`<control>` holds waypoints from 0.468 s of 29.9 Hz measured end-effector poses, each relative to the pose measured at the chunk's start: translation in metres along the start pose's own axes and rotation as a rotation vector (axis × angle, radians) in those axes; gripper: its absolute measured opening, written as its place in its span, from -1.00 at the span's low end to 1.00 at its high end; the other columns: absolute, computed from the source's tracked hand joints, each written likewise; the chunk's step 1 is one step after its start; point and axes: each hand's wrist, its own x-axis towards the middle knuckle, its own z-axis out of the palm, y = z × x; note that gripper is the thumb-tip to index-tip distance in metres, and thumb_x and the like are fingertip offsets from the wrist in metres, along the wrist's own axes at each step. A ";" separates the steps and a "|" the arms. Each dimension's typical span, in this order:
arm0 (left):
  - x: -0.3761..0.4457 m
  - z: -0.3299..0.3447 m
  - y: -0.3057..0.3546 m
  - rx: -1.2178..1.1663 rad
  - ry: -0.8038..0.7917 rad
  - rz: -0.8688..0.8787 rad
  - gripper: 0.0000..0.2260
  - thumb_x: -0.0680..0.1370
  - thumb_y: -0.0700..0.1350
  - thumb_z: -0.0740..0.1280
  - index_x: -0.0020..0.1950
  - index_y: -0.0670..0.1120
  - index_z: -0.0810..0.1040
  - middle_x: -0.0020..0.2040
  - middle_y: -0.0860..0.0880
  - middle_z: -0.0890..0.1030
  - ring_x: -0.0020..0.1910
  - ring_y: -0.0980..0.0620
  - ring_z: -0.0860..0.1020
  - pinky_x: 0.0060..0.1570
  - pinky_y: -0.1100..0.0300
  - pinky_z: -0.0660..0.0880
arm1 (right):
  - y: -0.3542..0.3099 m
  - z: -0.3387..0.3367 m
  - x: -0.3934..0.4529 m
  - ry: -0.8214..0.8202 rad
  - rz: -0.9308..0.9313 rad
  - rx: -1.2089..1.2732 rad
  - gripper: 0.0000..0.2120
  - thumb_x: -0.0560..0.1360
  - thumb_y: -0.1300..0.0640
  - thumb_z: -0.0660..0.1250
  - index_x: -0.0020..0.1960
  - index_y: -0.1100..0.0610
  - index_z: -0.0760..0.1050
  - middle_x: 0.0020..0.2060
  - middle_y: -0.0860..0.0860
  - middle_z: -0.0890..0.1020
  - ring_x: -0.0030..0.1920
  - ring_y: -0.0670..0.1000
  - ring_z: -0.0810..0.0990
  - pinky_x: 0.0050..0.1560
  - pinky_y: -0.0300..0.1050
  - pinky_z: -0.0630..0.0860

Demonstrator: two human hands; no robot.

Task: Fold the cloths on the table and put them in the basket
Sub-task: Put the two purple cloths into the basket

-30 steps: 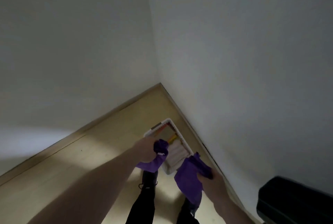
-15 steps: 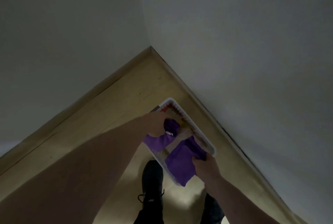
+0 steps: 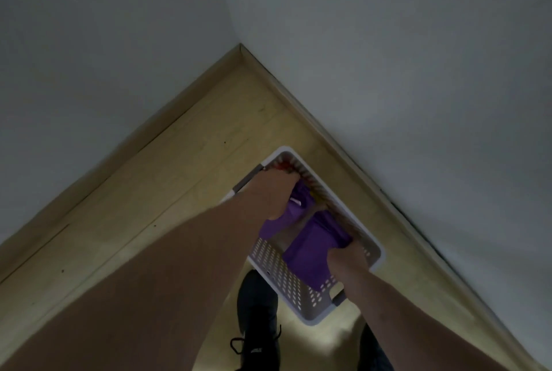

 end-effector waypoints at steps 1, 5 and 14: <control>0.002 0.004 0.000 0.048 0.063 0.011 -0.49 0.50 -0.23 0.39 0.45 -0.10 0.38 0.31 -0.14 0.53 0.24 -0.14 0.54 0.17 -0.02 0.54 | -0.001 0.002 0.002 0.006 0.006 -0.029 -0.40 0.54 0.31 0.21 0.55 0.30 0.16 0.37 0.28 0.45 0.30 0.28 0.50 0.25 0.09 0.53; -0.013 0.012 0.013 0.112 0.241 0.039 -0.28 0.51 -0.24 0.40 0.60 -0.11 0.13 0.56 -0.15 0.24 0.53 -0.16 0.25 0.51 0.00 0.22 | 0.008 0.005 -0.016 0.033 -0.155 -0.150 -0.17 0.45 0.30 0.23 0.62 0.10 -0.08 0.56 0.11 0.08 0.48 0.29 0.27 0.31 0.29 0.49; -0.073 0.058 0.021 0.204 0.012 0.045 -0.34 0.59 -0.17 0.32 0.62 -0.05 0.09 0.65 -0.14 -0.08 0.62 -0.18 -0.01 0.55 -0.06 0.12 | 0.037 -0.004 -0.036 -0.186 -0.654 -1.011 -0.21 0.58 0.19 0.29 0.66 -0.01 -0.07 0.63 0.00 -0.20 0.63 0.07 -0.08 0.54 -0.02 0.24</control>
